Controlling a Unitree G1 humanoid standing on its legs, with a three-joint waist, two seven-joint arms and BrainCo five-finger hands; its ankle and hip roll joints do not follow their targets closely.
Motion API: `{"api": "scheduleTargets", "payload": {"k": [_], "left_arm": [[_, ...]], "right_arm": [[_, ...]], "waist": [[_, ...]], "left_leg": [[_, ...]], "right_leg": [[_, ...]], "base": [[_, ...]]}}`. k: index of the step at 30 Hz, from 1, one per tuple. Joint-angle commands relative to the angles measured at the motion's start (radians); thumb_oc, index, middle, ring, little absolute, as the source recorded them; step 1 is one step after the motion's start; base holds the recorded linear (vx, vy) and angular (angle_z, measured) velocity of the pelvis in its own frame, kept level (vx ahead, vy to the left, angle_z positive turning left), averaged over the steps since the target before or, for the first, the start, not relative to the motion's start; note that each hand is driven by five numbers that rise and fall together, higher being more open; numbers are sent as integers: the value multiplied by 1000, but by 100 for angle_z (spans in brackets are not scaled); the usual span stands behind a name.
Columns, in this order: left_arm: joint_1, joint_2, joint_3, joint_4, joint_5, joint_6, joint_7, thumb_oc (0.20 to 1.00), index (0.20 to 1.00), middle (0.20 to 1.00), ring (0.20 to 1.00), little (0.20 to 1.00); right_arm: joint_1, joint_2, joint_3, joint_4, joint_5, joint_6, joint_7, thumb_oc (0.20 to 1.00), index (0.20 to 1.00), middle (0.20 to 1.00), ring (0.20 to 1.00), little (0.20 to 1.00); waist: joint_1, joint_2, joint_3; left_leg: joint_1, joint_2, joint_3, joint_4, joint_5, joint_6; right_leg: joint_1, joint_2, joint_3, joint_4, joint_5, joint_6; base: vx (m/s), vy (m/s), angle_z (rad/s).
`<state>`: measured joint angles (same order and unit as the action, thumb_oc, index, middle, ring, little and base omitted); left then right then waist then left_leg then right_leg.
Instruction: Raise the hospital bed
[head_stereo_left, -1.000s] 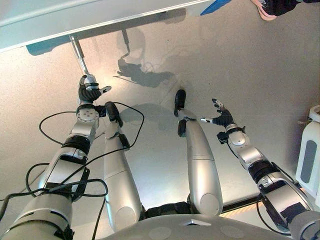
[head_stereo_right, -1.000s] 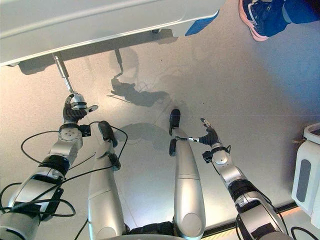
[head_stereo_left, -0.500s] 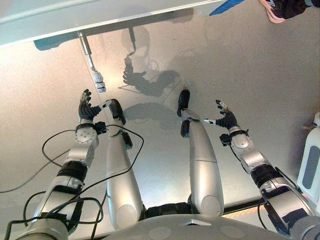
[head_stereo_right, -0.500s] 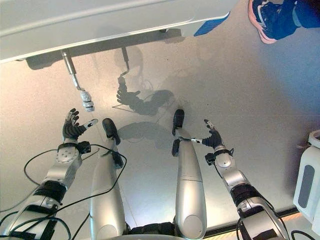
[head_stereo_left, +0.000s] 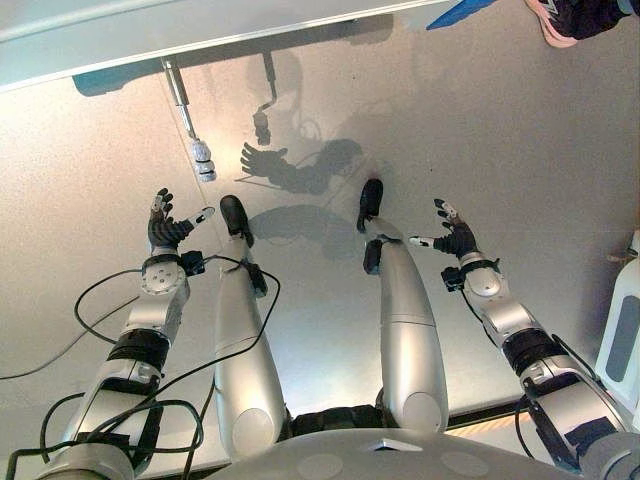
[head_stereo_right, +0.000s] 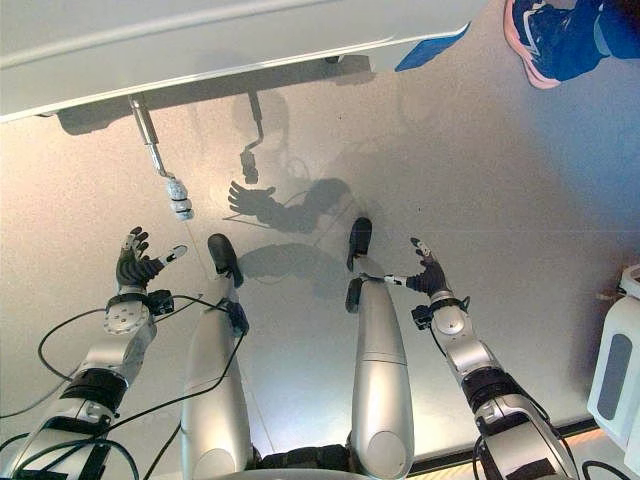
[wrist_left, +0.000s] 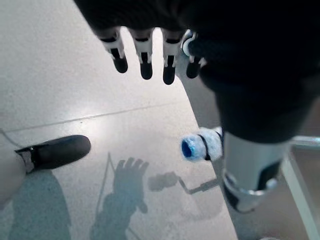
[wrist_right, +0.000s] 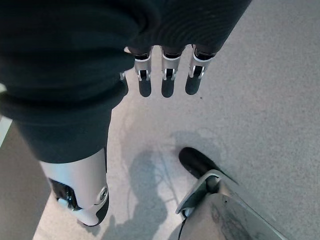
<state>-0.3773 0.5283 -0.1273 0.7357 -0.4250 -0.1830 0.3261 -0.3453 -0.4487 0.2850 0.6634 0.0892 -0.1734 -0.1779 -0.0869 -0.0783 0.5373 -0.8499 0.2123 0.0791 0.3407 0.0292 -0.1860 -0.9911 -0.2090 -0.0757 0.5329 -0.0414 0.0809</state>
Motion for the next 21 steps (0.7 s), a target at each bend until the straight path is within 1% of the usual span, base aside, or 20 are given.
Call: {"api": "scheduleTargets", "payload": {"k": [1,7,10,11,13,15,21], "left_arm": [[-12,36,17,18,12,-8,20,1000,1000,1000,1000,1000],[-148,65,-17,110,10,9,29,1000,1000,1000,1000,1000],[-173,73,-24,127,11,9,32,1000,1000,1000,1000,1000],[-230,89,-45,170,14,14,32,1000,1000,1000,1000,1000],[-258,94,-55,186,15,16,34,1000,1000,1000,1000,1000],[-307,104,-73,237,18,23,34,1000,1000,1000,1000,1000],[-373,116,-101,291,33,33,32,1000,1000,1000,1000,1000]], "right_arm": [[60,-59,-3,-25,-3,-14,4,1000,1000,1000,1000,1000],[36,-53,19,-4,4,-12,5,1000,1000,1000,1000,1000],[32,-53,24,-1,7,-12,5,1000,1000,1000,1000,1000],[25,-53,33,2,12,-14,6,1000,1000,1000,1000,1000],[22,-53,38,7,15,-15,8,1000,1000,1000,1000,1000],[15,-51,50,7,23,-18,10,1000,1000,1000,1000,1000],[8,-52,67,9,29,-22,17,1000,1000,1000,1000,1000]], "waist": [[-17,11,-17],[-34,-7,-17],[-37,-10,-17],[-47,-18,-17],[-50,-20,-17],[-58,-31,-17],[-69,-43,-17]], "left_leg": [[-73,-2,-25,-8,92,35],[-80,1,-22,-5,91,36],[-81,1,-22,-4,91,35],[-84,4,-19,0,90,35],[-86,4,-20,0,90,35],[-90,7,-20,7,88,34],[-104,12,-22,24,79,36]], "right_leg": [[9,-18,37,-95,120,118],[-1,-12,41,-95,121,117],[-2,-11,42,-96,122,118],[-4,-9,44,-95,123,119],[-7,-8,45,-95,124,119],[-12,-6,46,-94,126,120],[-20,-2,47,-88,124,120]], "base": [[0,0,0],[0,0,0],[10,0,-4],[0,0,0],[4,0,-2],[7,-7,-4],[1,-1,-1]]}}
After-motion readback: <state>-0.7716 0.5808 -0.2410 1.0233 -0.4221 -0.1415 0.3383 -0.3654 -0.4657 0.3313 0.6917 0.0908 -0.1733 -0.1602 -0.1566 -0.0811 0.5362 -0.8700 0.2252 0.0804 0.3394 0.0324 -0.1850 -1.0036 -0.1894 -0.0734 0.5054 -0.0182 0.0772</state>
